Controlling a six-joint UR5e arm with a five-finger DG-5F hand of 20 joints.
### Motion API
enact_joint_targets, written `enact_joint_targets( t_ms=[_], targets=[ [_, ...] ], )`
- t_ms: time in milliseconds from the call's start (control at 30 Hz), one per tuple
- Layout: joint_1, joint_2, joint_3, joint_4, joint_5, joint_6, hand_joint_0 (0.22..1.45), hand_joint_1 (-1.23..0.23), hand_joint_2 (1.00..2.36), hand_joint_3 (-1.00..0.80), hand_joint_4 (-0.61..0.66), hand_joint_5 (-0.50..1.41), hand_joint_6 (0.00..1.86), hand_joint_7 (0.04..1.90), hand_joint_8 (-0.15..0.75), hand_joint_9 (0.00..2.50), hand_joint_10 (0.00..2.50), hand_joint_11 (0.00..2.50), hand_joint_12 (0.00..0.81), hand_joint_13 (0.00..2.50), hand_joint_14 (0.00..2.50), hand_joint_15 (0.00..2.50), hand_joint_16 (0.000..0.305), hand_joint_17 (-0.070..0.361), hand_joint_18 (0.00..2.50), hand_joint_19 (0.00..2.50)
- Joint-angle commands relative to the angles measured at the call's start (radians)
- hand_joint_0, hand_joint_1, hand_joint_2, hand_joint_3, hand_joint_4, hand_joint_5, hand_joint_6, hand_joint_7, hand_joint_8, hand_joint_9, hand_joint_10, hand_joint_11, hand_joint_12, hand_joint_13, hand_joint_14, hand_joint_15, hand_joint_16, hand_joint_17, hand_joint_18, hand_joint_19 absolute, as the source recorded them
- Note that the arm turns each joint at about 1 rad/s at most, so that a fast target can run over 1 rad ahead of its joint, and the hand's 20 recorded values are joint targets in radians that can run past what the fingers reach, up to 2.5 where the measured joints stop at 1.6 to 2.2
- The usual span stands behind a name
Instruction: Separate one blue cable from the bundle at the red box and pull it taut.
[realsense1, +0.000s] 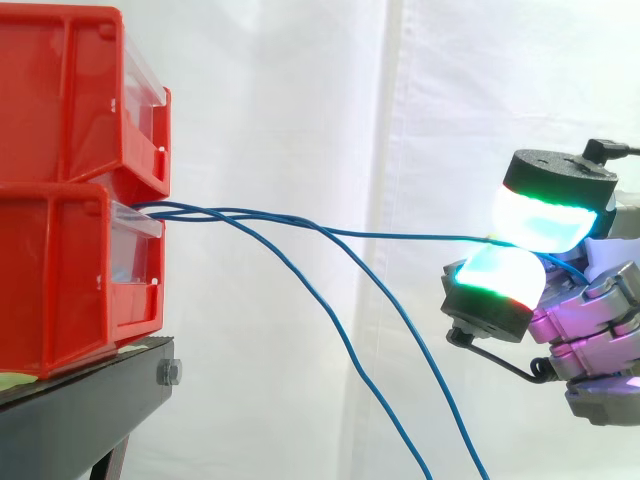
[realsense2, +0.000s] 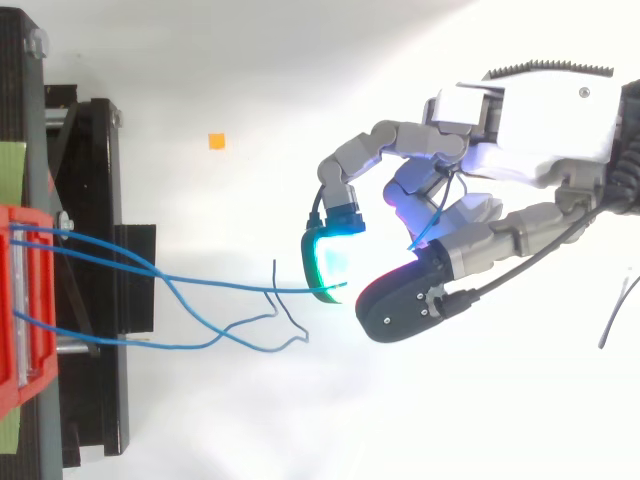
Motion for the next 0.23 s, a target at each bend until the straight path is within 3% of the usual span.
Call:
enact_joint_targets(
  t_ms=[0,200],
  targets=[
    [0.0,0.0,0.0,0.0,-0.003,0.001,0.6,-0.71,1.02,-0.05,-0.07,-0.11,0.87,1.22,0.319,0.84,2.25,1.48,0.374,0.85,1.89,1.33,0.049,0.11,1.04,1.04],
    [0.0,0.0,0.0,0.002,0.0,0.0,0.6,-0.71,1.02,-0.06,-0.07,-0.11,0.87,1.22,0.319,0.84,2.25,1.5,0.374,0.85,1.89,1.31,0.049,0.11,1.03,1.04]
  ],
)
